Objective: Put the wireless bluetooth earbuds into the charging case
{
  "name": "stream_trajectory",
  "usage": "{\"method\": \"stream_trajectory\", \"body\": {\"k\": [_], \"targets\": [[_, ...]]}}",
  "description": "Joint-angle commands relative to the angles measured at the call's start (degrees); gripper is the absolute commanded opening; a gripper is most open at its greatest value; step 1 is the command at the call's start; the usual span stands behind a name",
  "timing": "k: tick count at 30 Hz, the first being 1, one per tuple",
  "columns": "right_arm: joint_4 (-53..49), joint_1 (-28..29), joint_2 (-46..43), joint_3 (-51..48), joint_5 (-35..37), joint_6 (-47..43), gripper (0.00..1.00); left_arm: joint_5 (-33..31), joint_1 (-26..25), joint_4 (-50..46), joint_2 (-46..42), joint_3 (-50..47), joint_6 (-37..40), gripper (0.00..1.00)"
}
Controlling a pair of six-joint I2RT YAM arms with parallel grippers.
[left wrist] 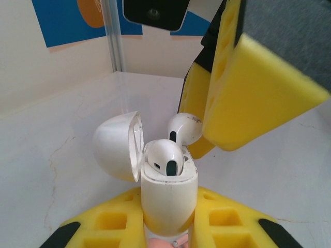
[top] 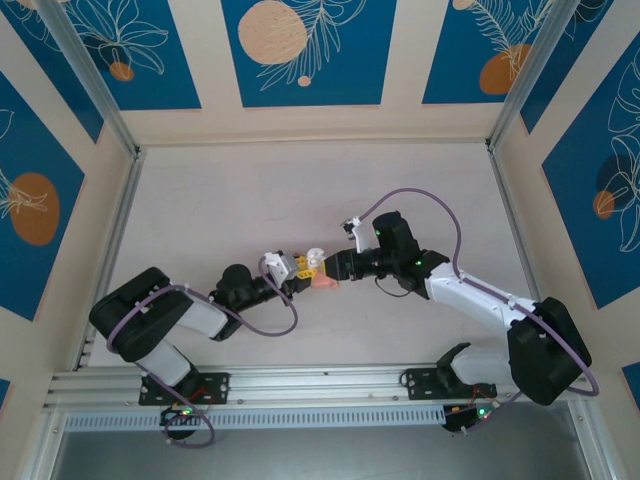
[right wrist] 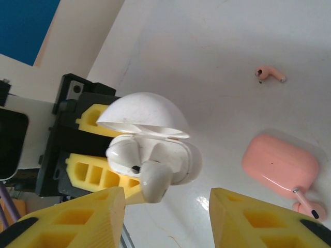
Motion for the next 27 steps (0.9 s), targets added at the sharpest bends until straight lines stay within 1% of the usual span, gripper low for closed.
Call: {"method": "stream_trajectory", "body": {"k": [1, 12, 14, 20, 23, 27], "targets": [[1.0, -0.1, -2.2, 0.5, -2.4, -1.5, 0.47, 0.0, -0.6, 2.6, -1.1, -0.5, 0.4, 0.19], [-3.9, -1.8, -7.1, 0.5, 0.8, -1.5, 0.47, 0.0, -0.6, 2.6, -1.7, -0.9, 0.3, 0.19], [-4.1, -2.1, -7.6, 0.5, 0.2, -1.2, 0.44, -0.1, -0.6, 2.5, -1.9, -1.0, 0.3, 0.19], [-4.0, -2.1, -6.8, 1.1, -1.0, -1.0, 0.31, -0.1, -0.6, 2.5, -2.2, -1.1, 0.2, 0.19], [-3.5, -2.1, -5.9, 1.2, -1.6, -1.0, 0.27, -0.1, -0.6, 2.6, -2.2, -1.1, 0.1, 0.19], [-2.8, -1.9, -4.8, 1.8, -2.6, -1.1, 0.25, -0.2, -0.6, 2.5, -2.2, -1.0, 0.2, 0.19]]}}
